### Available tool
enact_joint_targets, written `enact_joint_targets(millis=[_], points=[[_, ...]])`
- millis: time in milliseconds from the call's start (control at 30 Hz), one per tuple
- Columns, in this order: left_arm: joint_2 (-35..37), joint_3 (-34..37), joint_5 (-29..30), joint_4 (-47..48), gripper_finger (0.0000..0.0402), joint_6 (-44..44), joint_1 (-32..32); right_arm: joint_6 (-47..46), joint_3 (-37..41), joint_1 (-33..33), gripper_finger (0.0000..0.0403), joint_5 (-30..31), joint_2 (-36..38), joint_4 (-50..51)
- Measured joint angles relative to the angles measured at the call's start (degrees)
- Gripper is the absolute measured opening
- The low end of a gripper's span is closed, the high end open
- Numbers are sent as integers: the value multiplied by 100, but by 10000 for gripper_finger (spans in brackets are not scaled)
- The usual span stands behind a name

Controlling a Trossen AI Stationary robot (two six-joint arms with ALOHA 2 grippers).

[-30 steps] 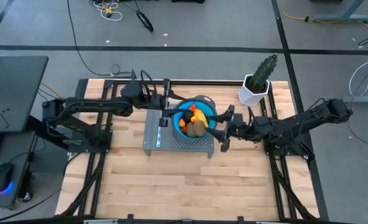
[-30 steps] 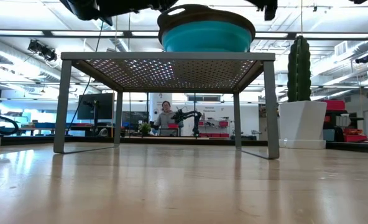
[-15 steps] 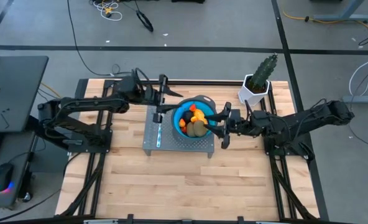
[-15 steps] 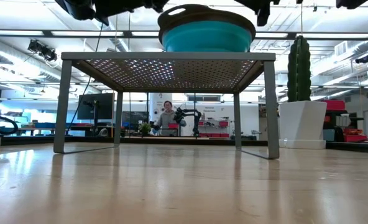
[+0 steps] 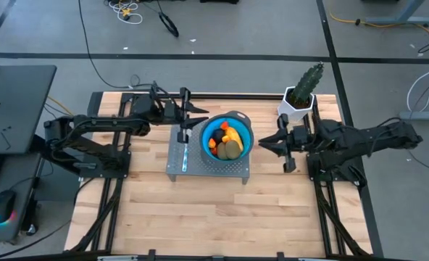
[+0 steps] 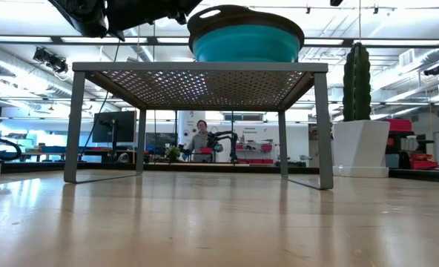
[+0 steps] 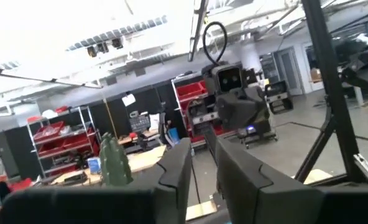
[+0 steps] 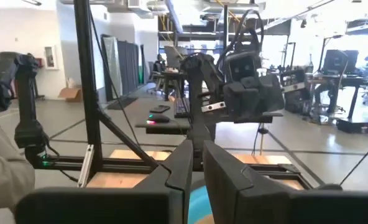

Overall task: Pick & Place Fruit
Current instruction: Return to Home Position

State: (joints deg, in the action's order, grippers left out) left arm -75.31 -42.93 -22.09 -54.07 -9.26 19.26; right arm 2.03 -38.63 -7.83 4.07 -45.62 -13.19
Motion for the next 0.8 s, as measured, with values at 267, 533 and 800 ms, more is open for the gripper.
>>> enact_joint_targets(millis=[267,533,800], points=[[441,296,-201,125,50,505,350,41,0,228,46,-15,675,924],[1763,1086,-215,192,21,986,792,373,2,377,46,-17,1129,1478],[3553,1959,-104,396,7,1398,1201,665,2,569,46,-21,1549,1712]])
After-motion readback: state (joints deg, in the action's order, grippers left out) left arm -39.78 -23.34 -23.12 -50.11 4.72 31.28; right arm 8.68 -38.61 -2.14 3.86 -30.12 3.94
